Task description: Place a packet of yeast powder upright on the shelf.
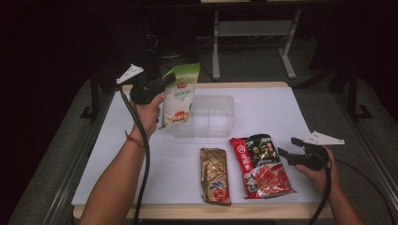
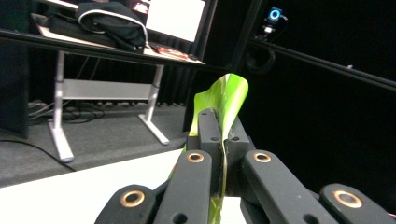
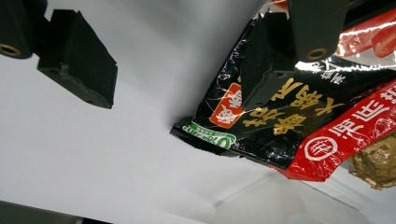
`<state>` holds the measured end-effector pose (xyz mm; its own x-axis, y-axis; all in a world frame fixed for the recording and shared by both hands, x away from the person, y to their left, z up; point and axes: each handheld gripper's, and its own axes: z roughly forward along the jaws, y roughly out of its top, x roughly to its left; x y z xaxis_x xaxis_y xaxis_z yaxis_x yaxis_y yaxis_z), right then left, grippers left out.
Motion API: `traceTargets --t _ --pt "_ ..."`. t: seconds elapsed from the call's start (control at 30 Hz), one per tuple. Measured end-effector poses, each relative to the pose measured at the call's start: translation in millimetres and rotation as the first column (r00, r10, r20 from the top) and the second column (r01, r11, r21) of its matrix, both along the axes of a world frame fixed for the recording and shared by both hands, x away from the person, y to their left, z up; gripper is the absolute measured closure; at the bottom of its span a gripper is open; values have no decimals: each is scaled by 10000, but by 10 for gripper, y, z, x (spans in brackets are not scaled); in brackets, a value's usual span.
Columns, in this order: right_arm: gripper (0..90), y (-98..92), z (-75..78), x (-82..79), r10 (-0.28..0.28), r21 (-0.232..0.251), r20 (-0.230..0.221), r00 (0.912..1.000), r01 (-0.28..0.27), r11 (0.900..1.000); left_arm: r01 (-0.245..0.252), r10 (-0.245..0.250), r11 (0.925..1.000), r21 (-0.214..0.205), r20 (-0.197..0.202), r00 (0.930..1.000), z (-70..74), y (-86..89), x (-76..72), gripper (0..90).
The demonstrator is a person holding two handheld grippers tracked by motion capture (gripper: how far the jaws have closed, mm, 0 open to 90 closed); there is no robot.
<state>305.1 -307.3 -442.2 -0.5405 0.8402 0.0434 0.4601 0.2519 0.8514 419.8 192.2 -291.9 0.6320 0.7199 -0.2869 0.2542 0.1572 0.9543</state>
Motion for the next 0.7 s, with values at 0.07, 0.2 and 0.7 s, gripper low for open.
traceTargets --t 0.07,0.2,0.7 --pt "266 -6 0 0 -16 21 6 10000 16 10000 -147 147 9999 71 23 9999 -24 -41 41 900" --pt "265 -9 5 -3 16 44 44 10000 -16 10000 -241 239 9993 281 55 9997 -71 -130 132 900" --pt "265 5 -8 1 117 28 -18 9999 -117 9999 -702 690 9974 132 775 9946 -326 -210 387 900"
